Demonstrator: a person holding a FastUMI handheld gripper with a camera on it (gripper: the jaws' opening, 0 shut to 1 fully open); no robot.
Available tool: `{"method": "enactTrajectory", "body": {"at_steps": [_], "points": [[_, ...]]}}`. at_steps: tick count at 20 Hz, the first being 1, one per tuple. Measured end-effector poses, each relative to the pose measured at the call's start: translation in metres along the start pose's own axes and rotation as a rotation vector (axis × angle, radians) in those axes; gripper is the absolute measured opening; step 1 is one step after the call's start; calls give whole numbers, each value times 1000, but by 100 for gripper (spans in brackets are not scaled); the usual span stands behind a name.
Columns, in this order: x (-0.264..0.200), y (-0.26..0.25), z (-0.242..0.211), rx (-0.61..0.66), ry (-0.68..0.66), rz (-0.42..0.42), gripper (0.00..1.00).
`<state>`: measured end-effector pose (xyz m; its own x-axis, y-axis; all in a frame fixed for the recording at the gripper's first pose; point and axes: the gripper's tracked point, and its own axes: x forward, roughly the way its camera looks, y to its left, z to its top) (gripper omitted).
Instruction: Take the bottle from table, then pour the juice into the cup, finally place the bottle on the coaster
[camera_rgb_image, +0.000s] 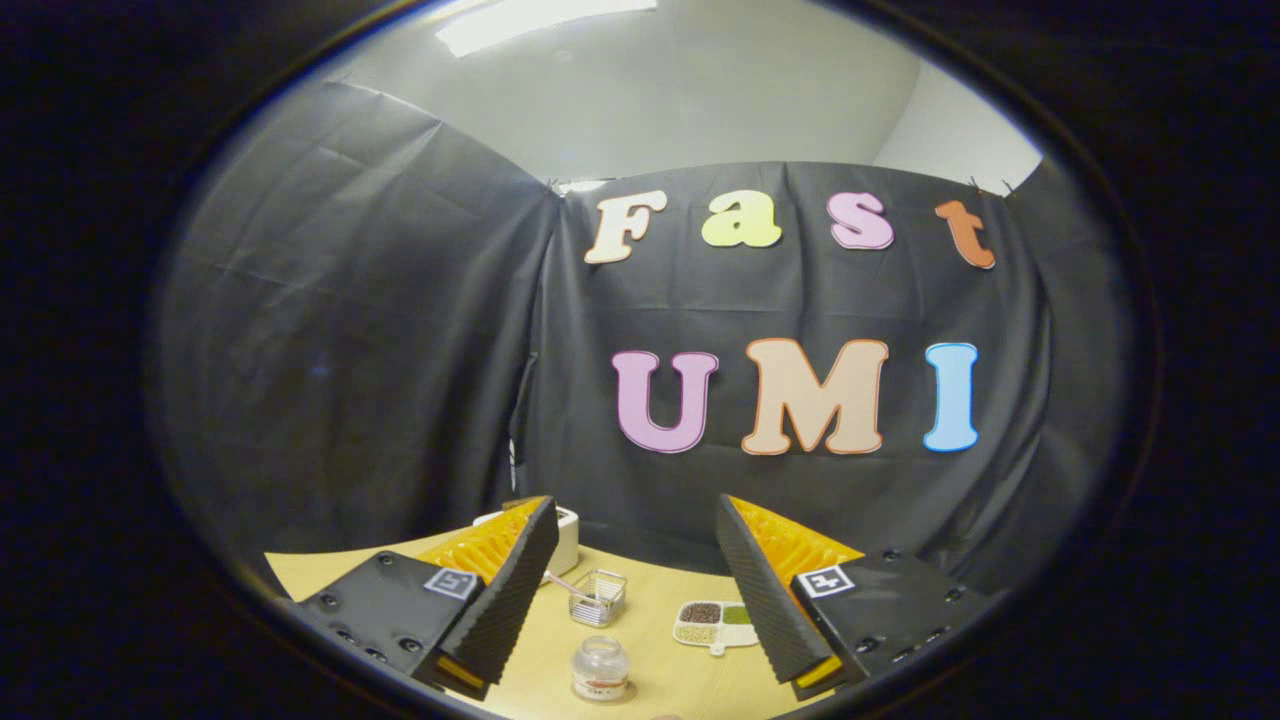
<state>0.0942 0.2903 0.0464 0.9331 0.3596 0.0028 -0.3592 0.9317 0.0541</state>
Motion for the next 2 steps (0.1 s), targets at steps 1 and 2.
{"method": "enactTrajectory", "body": {"at_steps": [1, 2], "points": [[-3, -10, 4, 4, -1, -12, 99], [-7, -18, 5, 10, -2, -24, 99]]}}
